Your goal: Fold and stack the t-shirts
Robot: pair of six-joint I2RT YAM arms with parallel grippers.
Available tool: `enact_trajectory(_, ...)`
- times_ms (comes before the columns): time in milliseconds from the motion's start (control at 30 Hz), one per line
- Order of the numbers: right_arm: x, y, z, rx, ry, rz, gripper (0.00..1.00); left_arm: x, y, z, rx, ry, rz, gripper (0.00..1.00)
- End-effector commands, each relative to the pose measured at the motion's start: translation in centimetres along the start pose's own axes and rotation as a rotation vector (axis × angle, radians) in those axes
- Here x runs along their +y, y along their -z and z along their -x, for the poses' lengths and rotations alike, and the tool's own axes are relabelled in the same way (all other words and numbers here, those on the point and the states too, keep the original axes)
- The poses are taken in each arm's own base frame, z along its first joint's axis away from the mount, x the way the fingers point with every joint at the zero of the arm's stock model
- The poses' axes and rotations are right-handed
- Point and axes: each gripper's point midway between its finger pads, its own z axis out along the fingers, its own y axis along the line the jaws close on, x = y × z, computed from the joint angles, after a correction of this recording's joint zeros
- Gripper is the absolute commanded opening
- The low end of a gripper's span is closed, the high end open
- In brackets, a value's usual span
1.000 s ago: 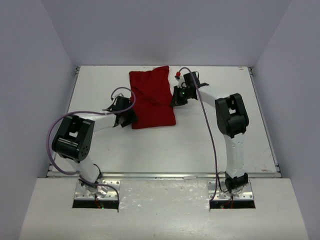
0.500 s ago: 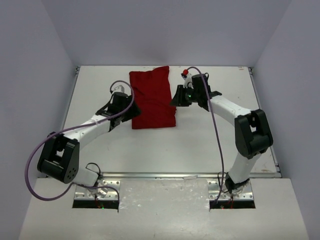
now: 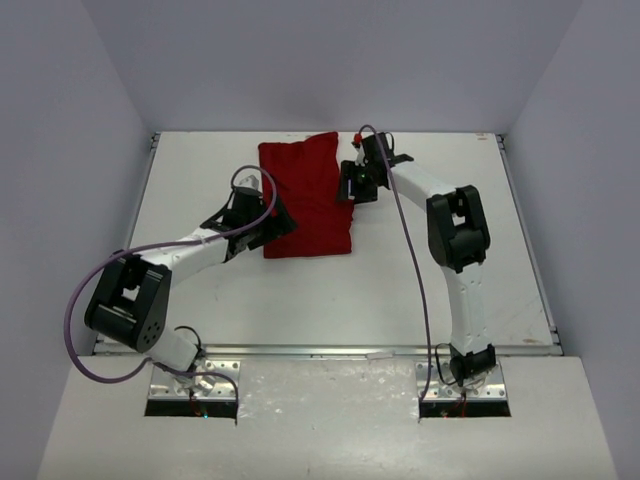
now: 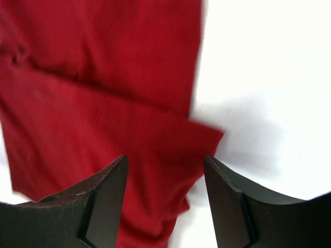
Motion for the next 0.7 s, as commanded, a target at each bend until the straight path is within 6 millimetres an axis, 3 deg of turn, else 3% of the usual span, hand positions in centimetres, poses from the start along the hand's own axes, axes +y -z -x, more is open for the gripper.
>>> enact_trajectory(0,-0.8,0.2,1.6,0.025,-0.011,-0.076,0.6,-0.6,-0.3,0.3,-0.002,-0.019,-0.003,0.83)
enact_trajectory(100,-1.7,-0.6,0.7,0.051,-0.036,-0.102,0.57,-0.1,-0.5,0.2,0.003,-0.033,0.014,0.83)
enact_trajectory(500,-0.5,0.4,0.6,0.036,-0.04,-0.065,0.51,0.2,-0.9,-0.6,0.031,-0.037,0.013,0.82)
enact_trajectory(667,0.0,1.6,3.0,-0.056,-0.004,-0.064,0.61,0.3,-0.9,-0.8,0.034,-0.048,0.009,0.82)
